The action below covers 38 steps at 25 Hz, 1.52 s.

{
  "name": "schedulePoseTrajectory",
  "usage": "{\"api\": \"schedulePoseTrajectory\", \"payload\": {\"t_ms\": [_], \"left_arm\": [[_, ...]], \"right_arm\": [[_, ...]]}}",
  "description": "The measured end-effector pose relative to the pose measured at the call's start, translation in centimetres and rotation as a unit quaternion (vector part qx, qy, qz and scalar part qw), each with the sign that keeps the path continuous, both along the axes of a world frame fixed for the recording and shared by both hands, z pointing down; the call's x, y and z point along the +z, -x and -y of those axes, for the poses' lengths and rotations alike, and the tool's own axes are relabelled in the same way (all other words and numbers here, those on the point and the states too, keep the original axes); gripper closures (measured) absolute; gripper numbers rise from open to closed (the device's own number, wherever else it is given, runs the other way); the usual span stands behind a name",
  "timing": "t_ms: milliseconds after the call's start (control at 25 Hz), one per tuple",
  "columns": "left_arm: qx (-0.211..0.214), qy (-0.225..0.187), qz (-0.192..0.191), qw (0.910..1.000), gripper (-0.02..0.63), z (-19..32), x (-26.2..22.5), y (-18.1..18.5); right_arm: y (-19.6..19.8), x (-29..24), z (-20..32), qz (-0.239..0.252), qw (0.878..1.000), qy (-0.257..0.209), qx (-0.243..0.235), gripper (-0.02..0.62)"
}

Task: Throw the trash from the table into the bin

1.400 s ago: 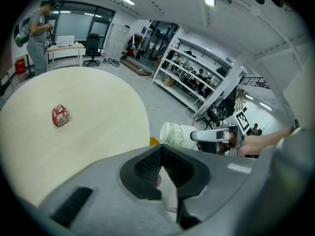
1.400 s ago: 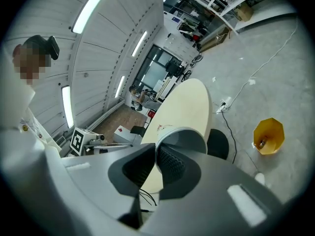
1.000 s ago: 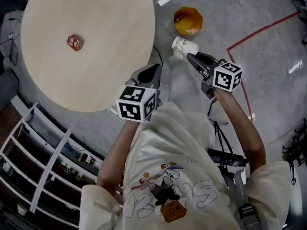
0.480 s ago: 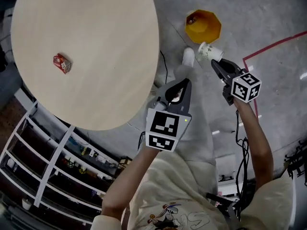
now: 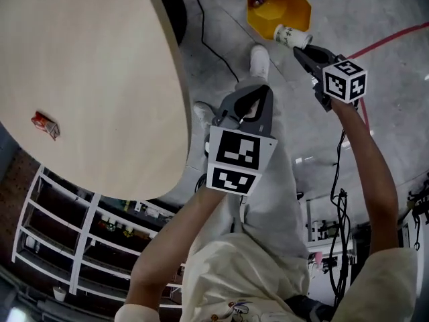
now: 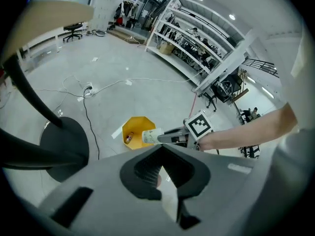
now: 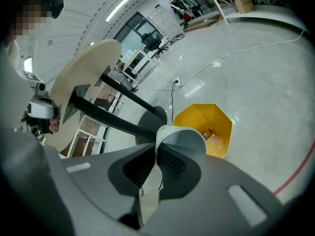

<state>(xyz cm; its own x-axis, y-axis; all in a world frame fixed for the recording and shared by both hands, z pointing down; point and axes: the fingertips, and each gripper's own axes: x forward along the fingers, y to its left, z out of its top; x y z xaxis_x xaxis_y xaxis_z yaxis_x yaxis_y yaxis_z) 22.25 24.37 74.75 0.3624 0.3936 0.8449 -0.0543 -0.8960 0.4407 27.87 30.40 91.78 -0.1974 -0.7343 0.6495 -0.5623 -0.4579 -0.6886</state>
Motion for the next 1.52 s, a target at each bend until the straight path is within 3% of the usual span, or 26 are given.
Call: {"api": "schedulePoseTrajectory", "payload": {"t_ms": [160, 360, 520, 680, 880, 1520], "left_arm": [[0.019, -0.003, 0.005, 0.9998, 0.601, -0.4, 2.7, -0.2], [-0.015, -0.017, 0.022, 0.9995, 0.601, -0.3, 6.7, -0.9], [-0.025, -0.026, 0.041, 0.9985, 0.601, -0.7, 10.4, -0.7], [-0.033, -0.019, 0.058, 0.9976, 0.601, -1.5, 12.8, -0.5], [-0.006, -0.022, 0.054, 0.9983, 0.601, -1.8, 13.6, -0.7], [-0.008, -0.041, 0.047, 0.9980, 0.601, -1.3, 10.9, -0.4]], "right_arm": [[-0.1, 5.5, 1.1, 0.014, 1.000, 0.011, 0.004, 0.571], [0.2, 12.5, 1.6, 0.036, 0.998, 0.043, -0.025, 0.569], [0.3, 16.0, 1.3, 0.053, 0.996, 0.075, -0.010, 0.569], [-0.1, 16.5, 1.4, 0.073, 0.994, 0.078, 0.035, 0.569], [-0.6, 15.4, 1.4, 0.085, 0.992, 0.057, 0.070, 0.538], [-0.9, 13.3, 0.1, 0.086, 0.991, 0.050, 0.090, 0.479]]}}
